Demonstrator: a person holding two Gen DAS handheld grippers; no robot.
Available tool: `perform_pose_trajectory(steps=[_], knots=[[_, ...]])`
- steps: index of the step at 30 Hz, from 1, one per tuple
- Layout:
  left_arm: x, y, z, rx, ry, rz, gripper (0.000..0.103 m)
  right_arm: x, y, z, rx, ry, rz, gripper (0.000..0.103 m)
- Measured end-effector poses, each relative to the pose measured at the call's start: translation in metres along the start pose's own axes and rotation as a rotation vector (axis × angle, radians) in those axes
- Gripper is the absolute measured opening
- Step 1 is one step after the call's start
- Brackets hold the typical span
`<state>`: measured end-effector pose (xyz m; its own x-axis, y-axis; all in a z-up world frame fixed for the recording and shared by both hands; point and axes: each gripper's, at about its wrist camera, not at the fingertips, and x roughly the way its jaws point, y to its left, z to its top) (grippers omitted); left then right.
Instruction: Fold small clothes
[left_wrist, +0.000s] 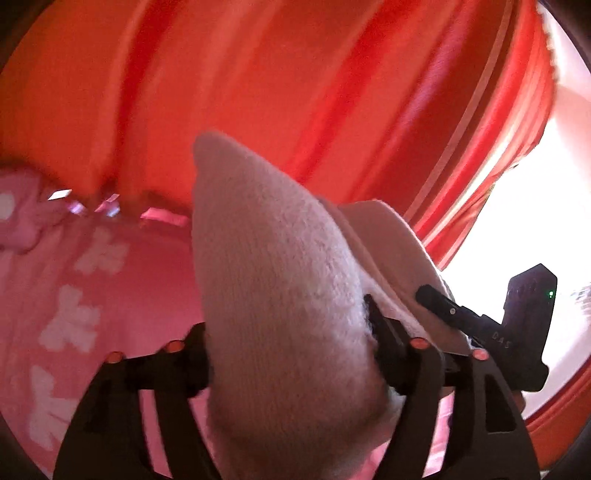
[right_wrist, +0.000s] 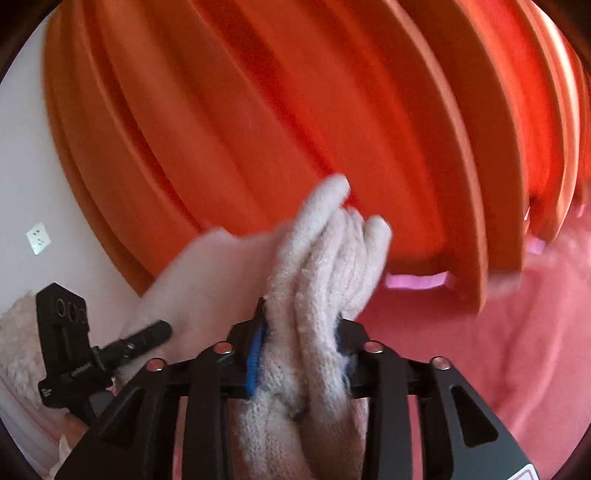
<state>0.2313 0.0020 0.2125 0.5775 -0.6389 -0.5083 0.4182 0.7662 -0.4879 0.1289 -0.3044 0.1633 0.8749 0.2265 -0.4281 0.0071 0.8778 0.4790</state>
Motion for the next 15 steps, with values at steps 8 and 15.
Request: perform_pose_trajectory(steps=[8,15], knots=[[0.033,0.13,-0.09,-0.298,0.125,0.102,0.081,0.078,-0.052,-0.088,0.161,0.22,-0.08,0.055],[0.068,0.149,-0.084,-0.413,0.164,0.004,0.094,0.139,-0.067,-0.068,0.175,0.314,-0.085,0.076]])
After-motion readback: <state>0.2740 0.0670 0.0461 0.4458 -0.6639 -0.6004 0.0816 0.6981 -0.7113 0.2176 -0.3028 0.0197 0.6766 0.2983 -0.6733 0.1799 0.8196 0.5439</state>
